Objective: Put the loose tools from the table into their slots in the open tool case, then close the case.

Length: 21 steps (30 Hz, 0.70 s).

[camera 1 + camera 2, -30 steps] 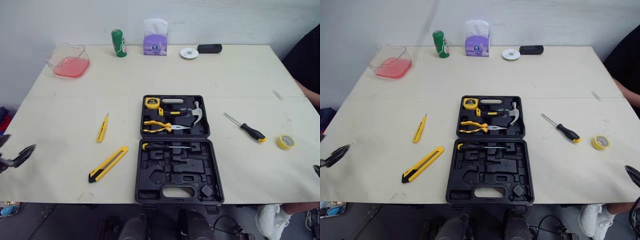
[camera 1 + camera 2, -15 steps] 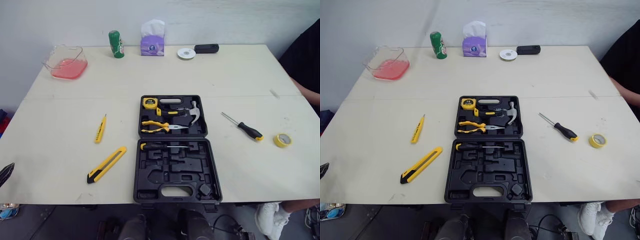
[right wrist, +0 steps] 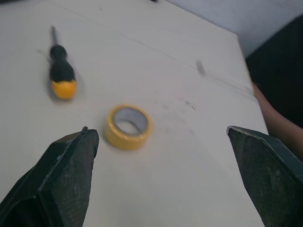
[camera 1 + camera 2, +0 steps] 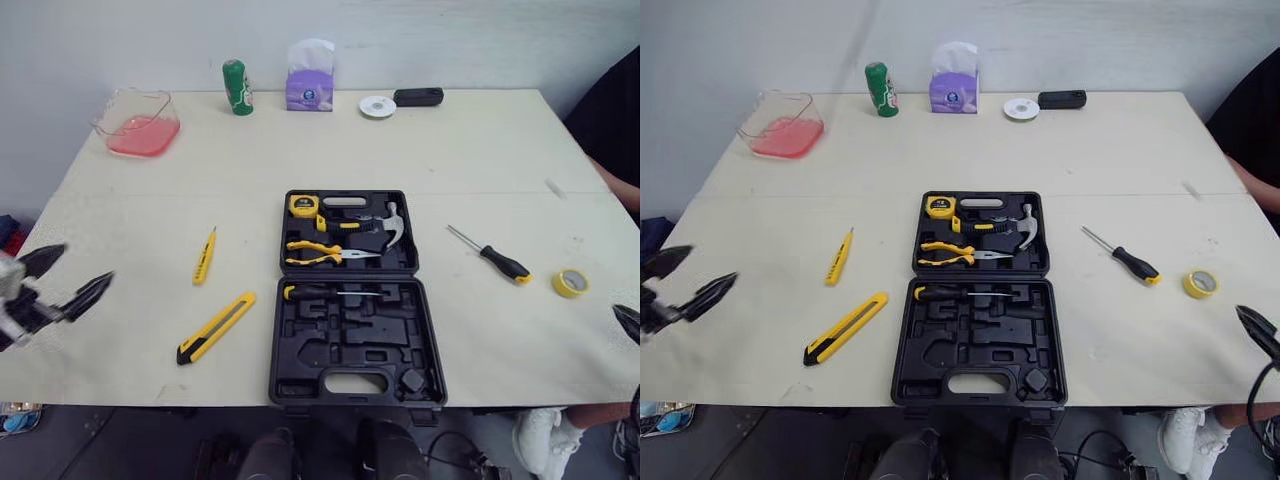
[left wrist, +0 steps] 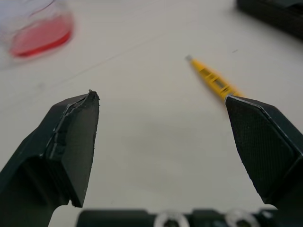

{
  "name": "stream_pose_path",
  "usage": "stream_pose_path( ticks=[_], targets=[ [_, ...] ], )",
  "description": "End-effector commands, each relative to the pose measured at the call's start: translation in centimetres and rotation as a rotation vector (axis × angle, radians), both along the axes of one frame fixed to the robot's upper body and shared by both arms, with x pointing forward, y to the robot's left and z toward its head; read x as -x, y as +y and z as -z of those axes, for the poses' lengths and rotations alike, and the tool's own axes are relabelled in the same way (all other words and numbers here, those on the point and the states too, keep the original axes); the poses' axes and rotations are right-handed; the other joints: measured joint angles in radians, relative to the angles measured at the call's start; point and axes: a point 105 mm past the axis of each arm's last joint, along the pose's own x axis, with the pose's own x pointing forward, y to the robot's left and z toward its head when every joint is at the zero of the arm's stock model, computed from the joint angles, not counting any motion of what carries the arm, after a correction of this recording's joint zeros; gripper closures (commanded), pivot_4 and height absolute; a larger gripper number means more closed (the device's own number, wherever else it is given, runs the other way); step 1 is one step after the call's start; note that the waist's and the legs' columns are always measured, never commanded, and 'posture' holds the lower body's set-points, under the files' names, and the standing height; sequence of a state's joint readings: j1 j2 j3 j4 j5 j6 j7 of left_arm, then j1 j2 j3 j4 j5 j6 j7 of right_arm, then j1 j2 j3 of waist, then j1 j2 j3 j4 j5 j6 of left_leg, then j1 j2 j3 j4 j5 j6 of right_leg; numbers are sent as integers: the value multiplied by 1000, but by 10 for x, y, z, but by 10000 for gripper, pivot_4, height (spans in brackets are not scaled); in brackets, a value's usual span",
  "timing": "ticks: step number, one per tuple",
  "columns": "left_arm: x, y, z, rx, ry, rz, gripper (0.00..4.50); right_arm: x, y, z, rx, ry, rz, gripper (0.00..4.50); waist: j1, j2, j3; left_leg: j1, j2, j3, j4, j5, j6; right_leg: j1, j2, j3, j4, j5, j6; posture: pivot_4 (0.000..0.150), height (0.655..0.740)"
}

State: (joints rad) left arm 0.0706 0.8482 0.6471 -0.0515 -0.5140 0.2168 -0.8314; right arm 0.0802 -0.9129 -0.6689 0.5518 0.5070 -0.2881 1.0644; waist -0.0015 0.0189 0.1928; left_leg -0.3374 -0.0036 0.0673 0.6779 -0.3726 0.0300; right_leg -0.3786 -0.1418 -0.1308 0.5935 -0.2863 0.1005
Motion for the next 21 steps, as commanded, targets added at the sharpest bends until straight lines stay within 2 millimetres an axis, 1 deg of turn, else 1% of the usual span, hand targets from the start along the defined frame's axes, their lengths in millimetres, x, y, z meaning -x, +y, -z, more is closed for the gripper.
stream_pose_path(
  ticks=[1, 3, 6, 8, 10, 13, 16, 18, 21],
  targets=[
    [-4, -30, -21, -15, -35, 129, 338, -10, 17, -20, 5, 39, -44, 0, 1, 0, 0, 0, 0, 0, 0, 0, 0, 0, 0, 0, 0, 0, 0, 1500, 7400],
    [-5, -59, -25, -25, -21, 265, 338, -18, 24, -18, 24, 157, -37, 0, 0, 0, 0, -1, 0, 0, 0, 0, 1, -1, 0, 0, -1, 0, 0, 1500, 7400],
    [1, -96, -25, -85, -13, 446, 338, -25, 47, -28, 20, 197, -142, 0, 0, 0, 0, -2, 0, 0, 1, 1, 2, 0, 1, 0, -1, 0, 0, 1500, 7400],
    [5, -115, -28, -69, -14, 539, 338, -30, 59, -32, 10, 254, -197, 0, 0, 1, 1, -2, 0, 0, 1, 3, 5, 0, 1, 0, -1, 0, 0, 1500, 7400],
    [8, -129, -28, -57, 9, 608, 338, -33, 68, -30, 28, 318, -242, 0, 2, 0, 1, -2, 0, 0, 1, 4, 6, 0, 2, 0, -1, 0, 0, 1500, 7400],
    [13, -156, -28, -12, 50, 732, 338, -47, 79, -24, 53, 394, -286, 0, 2, 0, 2, -2, 0, 0, 2, 4, 6, 0, 2, -1, -1, 0, 0, 1500, 7400],
    [17, -175, -30, 40, 65, 809, 338, -66, 86, -20, 44, 443, -301, 0, -1, 0, 2, -2, 0, 0, 3, 4, 6, 1, 3, 0, 0, 1, 1, 1500, 7400],
    [19, -182, -28, 48, 82, 828, 338, -75, 86, -17, 46, 465, -301, 0, 1, 1, 2, -3, 0, 0, 4, 5, 7, 0, 3, 0, -1, 1, 1, 1500, 7400],
    [25, -192, -24, 45, 97, 866, 338, -91, 84, -13, 43, 498, -274, 0, 1, 1, 3, -5, 2, -1, 4, 5, 6, 0, 8, -1, 0, 1, 1, 1500, 7400]
  ],
)
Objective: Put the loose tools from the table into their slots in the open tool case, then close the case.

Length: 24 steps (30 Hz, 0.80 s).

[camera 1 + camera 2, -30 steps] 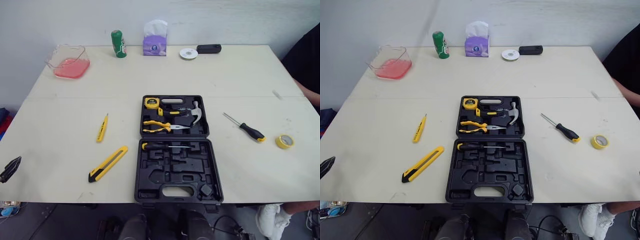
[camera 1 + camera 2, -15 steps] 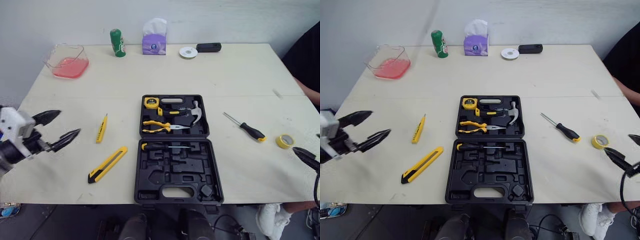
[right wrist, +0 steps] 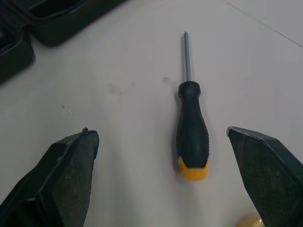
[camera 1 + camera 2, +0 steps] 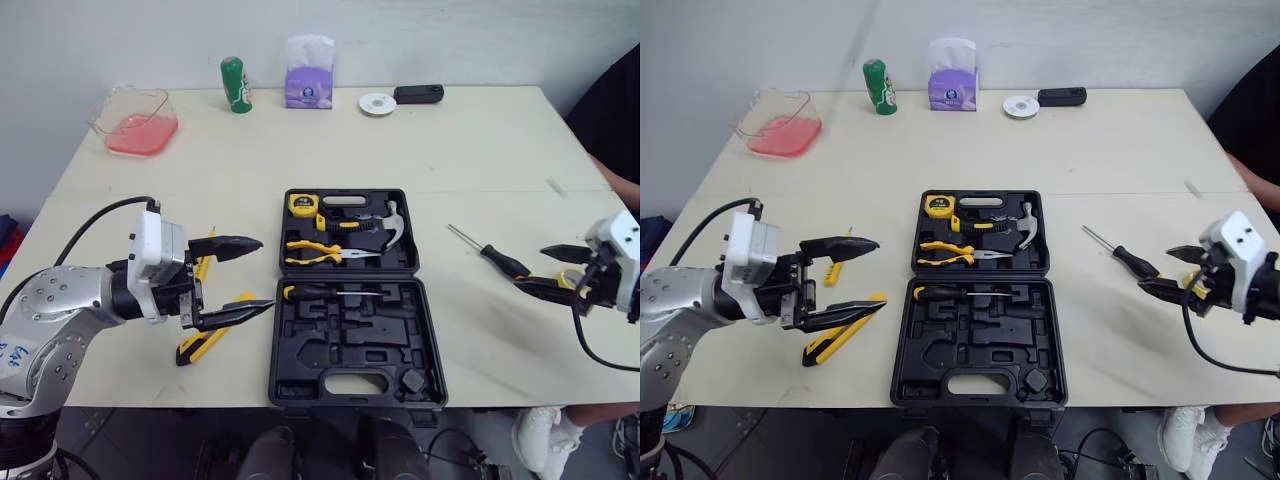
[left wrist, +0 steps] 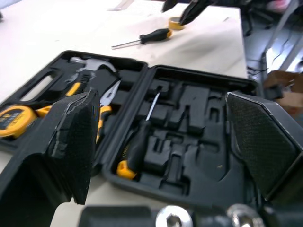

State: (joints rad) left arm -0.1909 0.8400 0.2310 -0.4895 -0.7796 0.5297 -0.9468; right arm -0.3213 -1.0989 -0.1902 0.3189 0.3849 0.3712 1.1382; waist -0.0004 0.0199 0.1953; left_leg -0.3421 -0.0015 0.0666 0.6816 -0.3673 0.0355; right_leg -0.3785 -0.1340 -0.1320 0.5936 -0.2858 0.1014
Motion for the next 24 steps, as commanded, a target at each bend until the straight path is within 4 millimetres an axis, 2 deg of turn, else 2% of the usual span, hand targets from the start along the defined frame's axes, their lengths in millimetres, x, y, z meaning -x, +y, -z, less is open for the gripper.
stream_pose_path(
  ticks=[1, 6, 9, 16, 20, 23, 24],
  targets=[
    [11, -14, -4, 6, -16, 64, 338, -15, -4, 0, 7, 27, 32, 0, -1, 0, 0, -1, 0, 0, 1, 0, 0, 0, 1, 0, 0, 0, 0, 1500, 7400],
    [17, -22, -5, 11, -20, 97, 338, -27, -2, 7, -20, 81, 21, 0, 3, 0, 0, -5, 0, -2, 2, 0, 1, -2, 2, -1, -2, 0, 0, 1500, 7400],
    [18, -22, -5, 12, -20, 93, 338, -32, -4, 18, -24, 117, 34, 0, 2, 0, 0, -10, 0, -3, 4, 1, 1, -5, 3, -2, -1, 1, 1, 1500, 7400],
    [23, -26, -6, 19, -19, 99, 338, -32, -11, 36, -43, 148, 61, 0, 1, 0, 0, -10, -2, -2, 4, 2, 3, -6, 4, -2, 0, 1, 2, 1500, 7400],
    [25, -26, -4, 28, 6, 94, 338, -28, -9, 41, -117, 160, 57, 0, 2, 0, 0, -10, -2, -3, 5, 2, 3, -5, 4, -1, 0, 2, 3, 1500, 7400],
    [24, -25, -1, 27, 9, 88, 0, -24, -7, 45, -127, 152, 28, 7863, 3, 0, 0, -10, -2, -4, 6, 2, 2, -5, 4, -2, 0, 2, 2, 1500, 7400],
    [23, -26, -1, 26, 7, 88, 0, -24, -8, 47, -119, 157, 36, 12627, 2, 0, 0, -10, -2, -4, 6, 2, 2, -5, 4, -1, 0, 2, 2, 1500, 7400]
  ],
)
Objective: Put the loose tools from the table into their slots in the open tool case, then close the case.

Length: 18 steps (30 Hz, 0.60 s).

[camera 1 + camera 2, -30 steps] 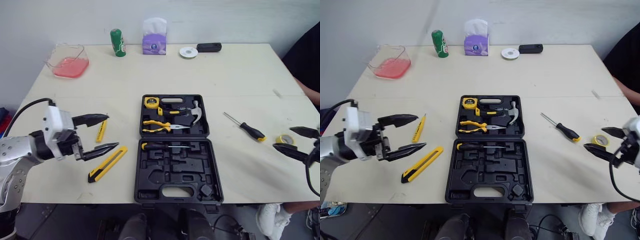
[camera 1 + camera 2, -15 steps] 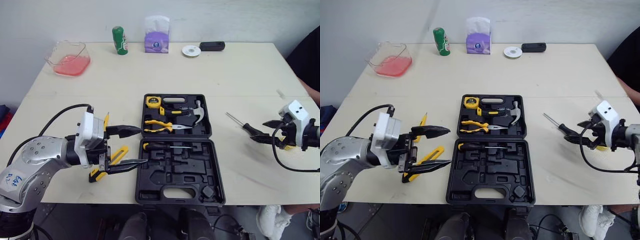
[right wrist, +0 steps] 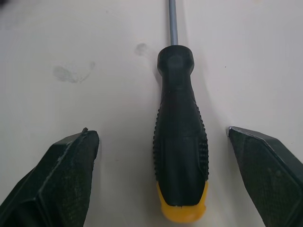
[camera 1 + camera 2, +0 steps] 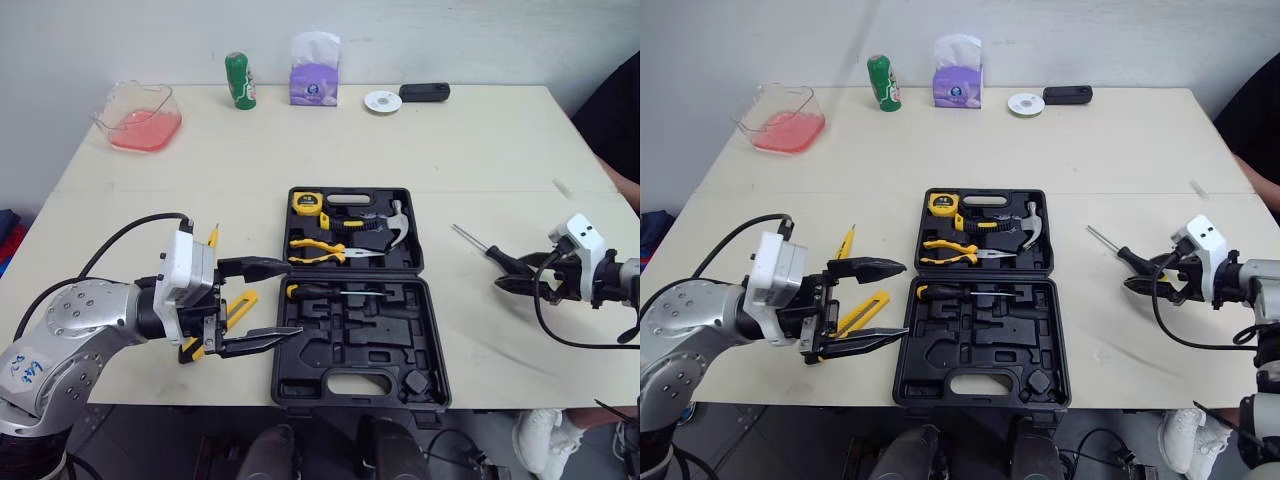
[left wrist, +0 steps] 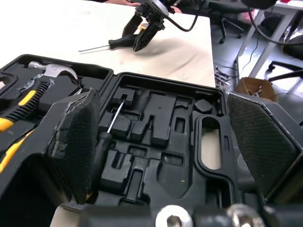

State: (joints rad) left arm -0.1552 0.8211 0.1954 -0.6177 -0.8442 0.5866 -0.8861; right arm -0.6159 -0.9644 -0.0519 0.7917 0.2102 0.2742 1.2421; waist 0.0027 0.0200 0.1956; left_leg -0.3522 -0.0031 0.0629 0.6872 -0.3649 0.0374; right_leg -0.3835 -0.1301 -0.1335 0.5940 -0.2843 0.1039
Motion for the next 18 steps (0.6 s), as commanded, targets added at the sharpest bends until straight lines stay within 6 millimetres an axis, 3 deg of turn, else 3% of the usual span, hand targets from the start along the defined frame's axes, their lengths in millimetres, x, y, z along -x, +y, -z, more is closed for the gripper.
stream_pose_path(
  ticks=[1, 4, 5, 13, 18],
  targets=[
    [3, -3, -6, 11, -36, 15, 0, 4, -1, 8, -21, 11, -1, 17672, -2, 0, 0, 0, 0, 0, 0, 0, 0, 0, 0, 0, 0, 0, 0, 1500, 7400],
    [1, -4, -7, 5, -48, 26, 0, 3, -4, 8, -20, 2, 12, 32132, -3, 0, 0, 0, 0, 0, 1, 0, 0, 0, 1, 0, 1, 0, 0, 1500, 7400],
    [1, -4, -6, 5, -40, 26, 0, 3, -5, 7, -19, -2, 10, 34619, -3, 0, 0, 1, 0, 0, 1, 0, 0, 0, 1, 0, 1, 0, 0, 1500, 7400],
    [0, -3, -5, 6, -33, 37, 0, 0, -7, -9, -18, -121, -1, 34585, -2, 0, 0, 0, 0, 0, 1, 0, 0, 0, 1, 0, 1, 0, 0, 1500, 7400],
    [-3, -1, -6, 7, -53, 35, 0, -1, 12, -46, -18, -267, -106, 34585, -2, 0, 0, 0, 0, 0, 1, 0, 0, 0, 1, 0, 2, 0, 0, 1500, 7400]
  ],
)
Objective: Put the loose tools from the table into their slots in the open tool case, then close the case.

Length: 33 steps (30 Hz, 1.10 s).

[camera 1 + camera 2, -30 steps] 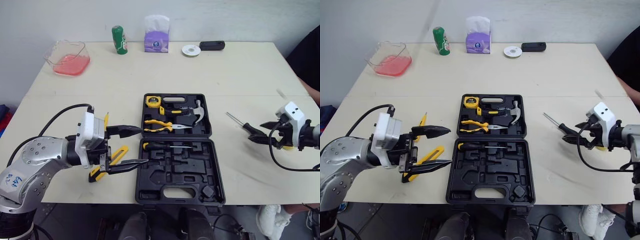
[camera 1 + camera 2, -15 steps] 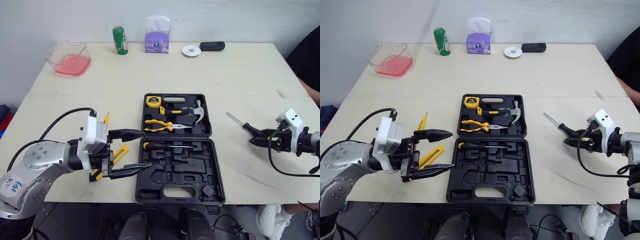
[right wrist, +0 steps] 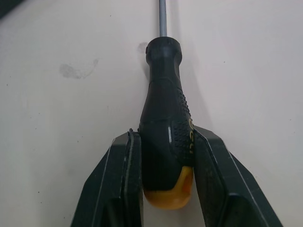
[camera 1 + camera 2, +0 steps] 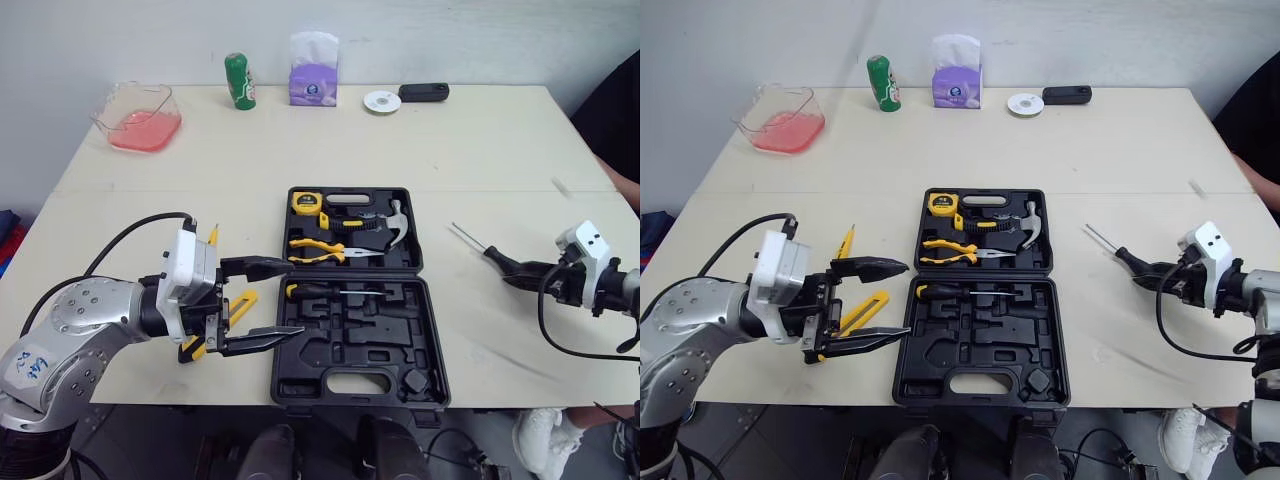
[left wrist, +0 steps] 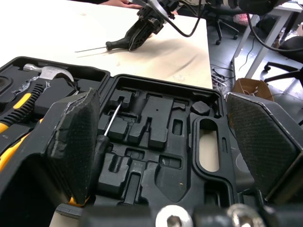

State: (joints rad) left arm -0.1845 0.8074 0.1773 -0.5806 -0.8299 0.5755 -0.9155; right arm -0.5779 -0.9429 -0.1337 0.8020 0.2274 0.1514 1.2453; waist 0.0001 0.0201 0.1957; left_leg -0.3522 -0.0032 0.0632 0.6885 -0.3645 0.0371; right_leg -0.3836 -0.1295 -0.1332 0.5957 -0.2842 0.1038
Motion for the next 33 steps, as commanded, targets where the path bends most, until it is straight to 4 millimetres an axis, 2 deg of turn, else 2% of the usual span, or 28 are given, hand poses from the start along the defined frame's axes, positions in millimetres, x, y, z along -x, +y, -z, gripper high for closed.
stream_pose_path(
  ticks=[1, 4, 7, 11, 15, 20, 26, 33],
  targets=[
    [1, 0, -5, -7, -59, 12, 0, 0, 21, -48, 5, -170, -120, 34585, 0, 0, 0, 0, 0, 0, 0, 0, 0, 0, 0, 0, 0, 0, 0, 1500, 7400],
    [0, 4, -3, -15, -63, 7, 0, 7, 41, -60, 18, -183, -204, 34586, 0, 0, 0, 0, 0, 0, 0, 0, 0, -1, 0, 1, 0, 0, 0, 1500, 7400],
    [-3, 12, 1, -39, -81, -14, 0, 24, 83, -72, 48, -167, -378, 34586, 3, 0, 0, 0, 1, 0, 0, 0, -1, -1, -1, 1, 0, 0, 0, 1500, 7400],
    [-5, 19, 6, -65, -99, -29, 0, 39, 110, -73, 80, -136, -480, 34586, 5, 0, 0, -1, 1, 0, 0, 0, -1, -2, -1, 1, 0, 0, 0, 1500, 7400],
    [-6, 31, 15, -116, -115, -56, 0, 58, 150, -70, 122, -89, -656, 34587, 9, 0, 0, -2, 0, 0, 0, 0, -1, -4, -2, 1, 1, 0, 0, 1500, 7400],
    [-3, 41, 24, -142, -91, -89, 0, 75, 174, -57, 179, -31, -783, 34587, 16, 0, 0, -4, 0, 1, 0, 0, -1, -7, -2, 2, 2, 0, 0, 1500, 7400],
    [0, 44, 30, -159, -70, -107, 0, 88, 195, -40, 241, 50, -833, 34587, 22, 0, 0, -5, 0, 1, 0, 0, -1, -8, -3, 2, 2, 0, 0, 1500, 7400],
    [3, 46, 31, -167, -58, -118, 0, 72, 200, -37, 346, 26, -788, 34587, 21, -1, 0, -5, 0, 2, 0, 0, -1, -9, -3, 2, 3, 0, -1, 1500, 7400]
  ],
)
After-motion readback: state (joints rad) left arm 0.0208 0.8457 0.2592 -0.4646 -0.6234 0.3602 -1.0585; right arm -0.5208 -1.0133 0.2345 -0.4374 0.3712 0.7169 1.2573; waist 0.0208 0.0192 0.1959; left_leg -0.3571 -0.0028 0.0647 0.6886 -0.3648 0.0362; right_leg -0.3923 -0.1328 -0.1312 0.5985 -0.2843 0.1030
